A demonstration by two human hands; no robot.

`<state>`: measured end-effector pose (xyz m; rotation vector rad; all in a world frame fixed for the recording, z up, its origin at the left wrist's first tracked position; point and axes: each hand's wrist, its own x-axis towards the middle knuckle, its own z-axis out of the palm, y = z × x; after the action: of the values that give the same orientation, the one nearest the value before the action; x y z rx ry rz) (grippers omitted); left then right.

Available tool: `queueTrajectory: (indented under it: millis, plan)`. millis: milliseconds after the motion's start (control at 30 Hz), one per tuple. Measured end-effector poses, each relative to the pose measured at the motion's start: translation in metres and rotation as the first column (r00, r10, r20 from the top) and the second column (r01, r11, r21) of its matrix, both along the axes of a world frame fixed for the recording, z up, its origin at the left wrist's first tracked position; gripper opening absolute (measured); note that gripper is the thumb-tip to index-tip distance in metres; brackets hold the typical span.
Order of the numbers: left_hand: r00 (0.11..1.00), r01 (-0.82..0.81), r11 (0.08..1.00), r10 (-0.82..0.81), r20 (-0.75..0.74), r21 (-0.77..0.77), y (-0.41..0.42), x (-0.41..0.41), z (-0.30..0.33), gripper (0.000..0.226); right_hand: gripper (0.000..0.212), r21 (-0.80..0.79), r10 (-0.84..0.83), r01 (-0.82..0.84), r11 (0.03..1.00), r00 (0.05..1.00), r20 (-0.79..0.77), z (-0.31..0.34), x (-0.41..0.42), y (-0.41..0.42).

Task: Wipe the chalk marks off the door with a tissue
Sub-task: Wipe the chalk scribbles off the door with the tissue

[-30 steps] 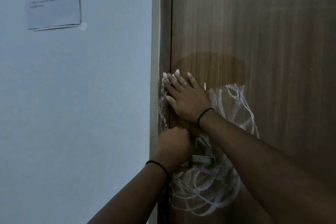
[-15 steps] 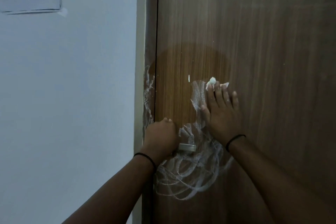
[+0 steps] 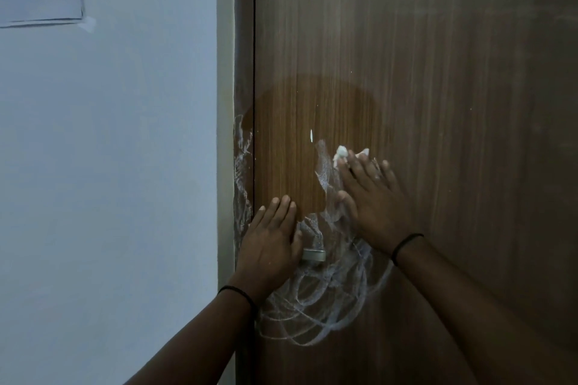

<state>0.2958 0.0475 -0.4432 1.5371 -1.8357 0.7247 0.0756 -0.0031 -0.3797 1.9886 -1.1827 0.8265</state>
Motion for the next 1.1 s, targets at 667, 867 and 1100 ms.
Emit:
queueTrajectory:
  millis: [667, 867, 1100]
  plan:
    - [0.998, -0.050, 0.999, 0.050, -0.039, -0.008, 0.006, 0.013, -0.004, 0.061, 0.062, -0.069, 0.032, -0.028, 0.997, 0.998, 0.052, 0.027, 0.040, -0.003]
    - [0.995, -0.098, 0.995, 0.098, -0.001, 0.023, 0.015, 0.006, 0.001, 0.058, 0.064, -0.016, 0.065, -0.067, 0.998, 0.991, -0.114, -0.008, 0.052, 0.006]
    - [0.971, -0.239, 0.967, 0.235, 0.054, 0.084, 0.016, -0.012, 0.011, 0.062, 0.060, 0.003, -0.061, 0.061, 0.998, 0.984, 0.165, -0.006, -0.010, 0.002]
